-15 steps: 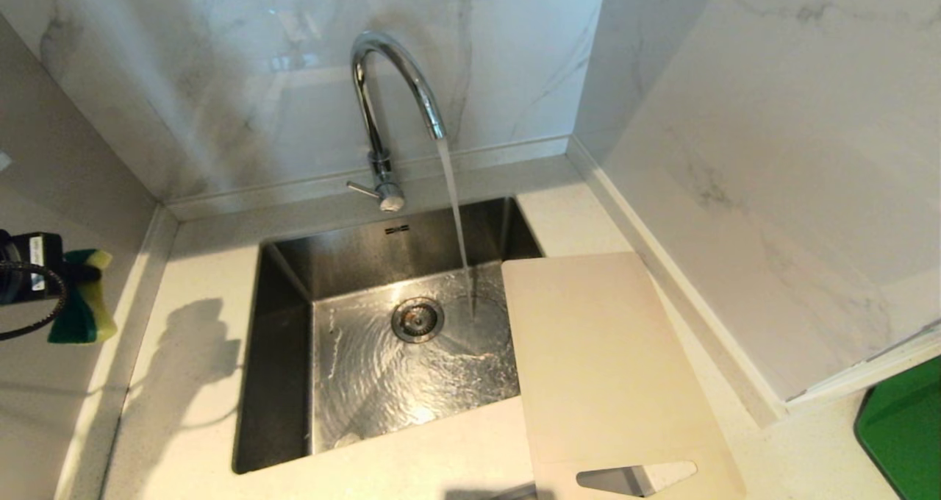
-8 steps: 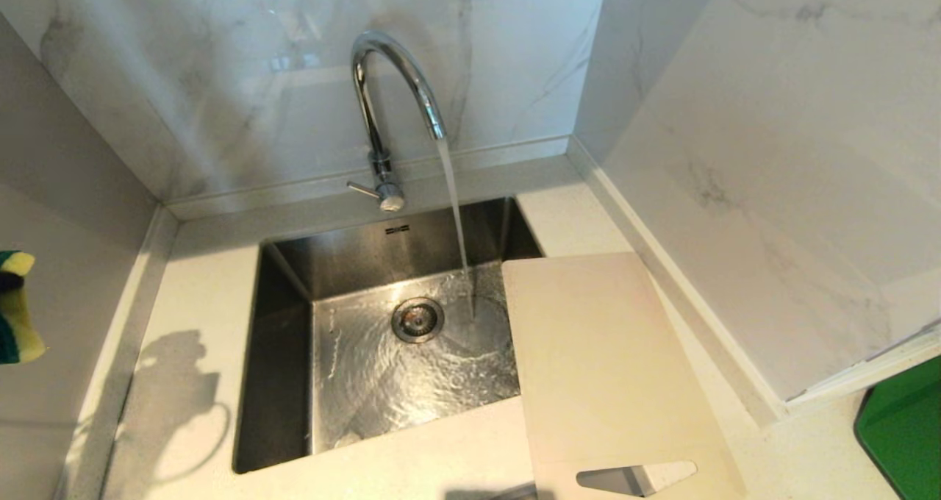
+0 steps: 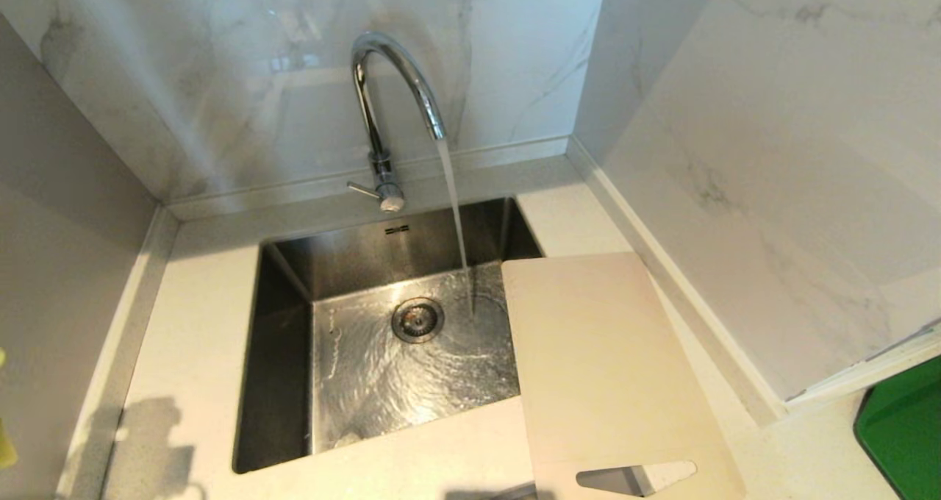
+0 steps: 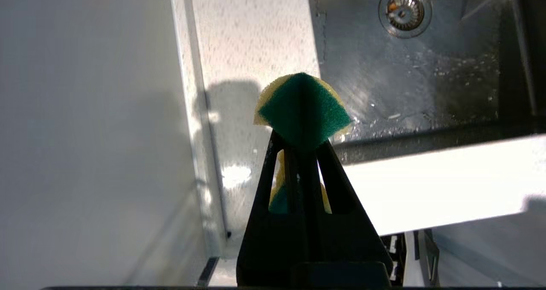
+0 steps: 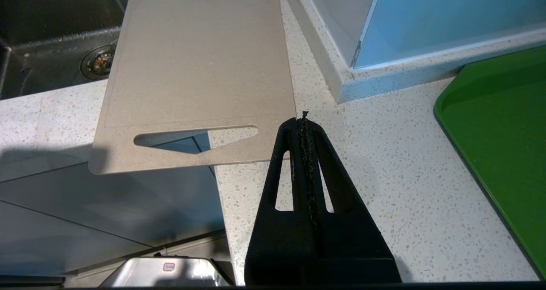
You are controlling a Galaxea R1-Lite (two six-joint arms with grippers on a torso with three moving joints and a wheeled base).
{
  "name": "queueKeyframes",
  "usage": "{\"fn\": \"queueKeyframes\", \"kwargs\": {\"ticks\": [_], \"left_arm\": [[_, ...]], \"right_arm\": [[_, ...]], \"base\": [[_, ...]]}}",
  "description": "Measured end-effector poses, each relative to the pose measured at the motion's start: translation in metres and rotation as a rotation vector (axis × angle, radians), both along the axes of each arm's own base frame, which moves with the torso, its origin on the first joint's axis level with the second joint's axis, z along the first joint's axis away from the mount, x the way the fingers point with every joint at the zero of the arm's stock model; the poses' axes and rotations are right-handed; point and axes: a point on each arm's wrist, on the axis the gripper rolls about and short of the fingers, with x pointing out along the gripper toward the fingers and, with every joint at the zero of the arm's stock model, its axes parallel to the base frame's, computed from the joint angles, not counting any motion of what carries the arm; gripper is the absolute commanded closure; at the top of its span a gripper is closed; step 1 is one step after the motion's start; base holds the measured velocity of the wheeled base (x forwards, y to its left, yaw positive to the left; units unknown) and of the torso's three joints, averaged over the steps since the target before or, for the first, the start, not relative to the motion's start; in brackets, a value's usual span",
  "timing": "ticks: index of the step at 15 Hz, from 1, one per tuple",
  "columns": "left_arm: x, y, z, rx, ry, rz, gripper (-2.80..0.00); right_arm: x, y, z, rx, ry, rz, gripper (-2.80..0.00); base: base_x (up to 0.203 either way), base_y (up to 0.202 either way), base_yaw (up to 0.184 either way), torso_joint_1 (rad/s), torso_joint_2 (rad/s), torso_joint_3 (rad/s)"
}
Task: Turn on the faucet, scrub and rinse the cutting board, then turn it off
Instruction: Pick up the cutting board
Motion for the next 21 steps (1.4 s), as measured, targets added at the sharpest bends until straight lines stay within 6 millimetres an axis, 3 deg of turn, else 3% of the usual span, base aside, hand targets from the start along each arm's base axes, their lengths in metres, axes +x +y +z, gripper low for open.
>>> {"fn": "queueKeyframes", "kwargs": {"ticks": [7, 16, 21], "left_arm": [[-0.04, -0.005, -0.063, -0.005, 0.032, 0.002, 0.0], [-0.073, -0.008, -0.131, 0.07, 0.021, -0.026, 0.0], [-0.081, -0.009, -0.146, 0.097, -0.052, -0.021, 0.0]], "right_arm": [[0.0, 0.0, 0.0, 0.0, -0.001, 0.0, 0.0], [0.0, 0.0, 0.0, 0.0, 0.0, 0.0, 0.0], [0.0, 0.0, 0.0, 0.0, 0.0, 0.0, 0.0]], "base": [[0.0, 0.0, 0.0, 0.0, 0.0, 0.0], [0.0, 0.0, 0.0, 0.0, 0.0, 0.0], [0.0, 0.0, 0.0, 0.0, 0.0, 0.0]]}}
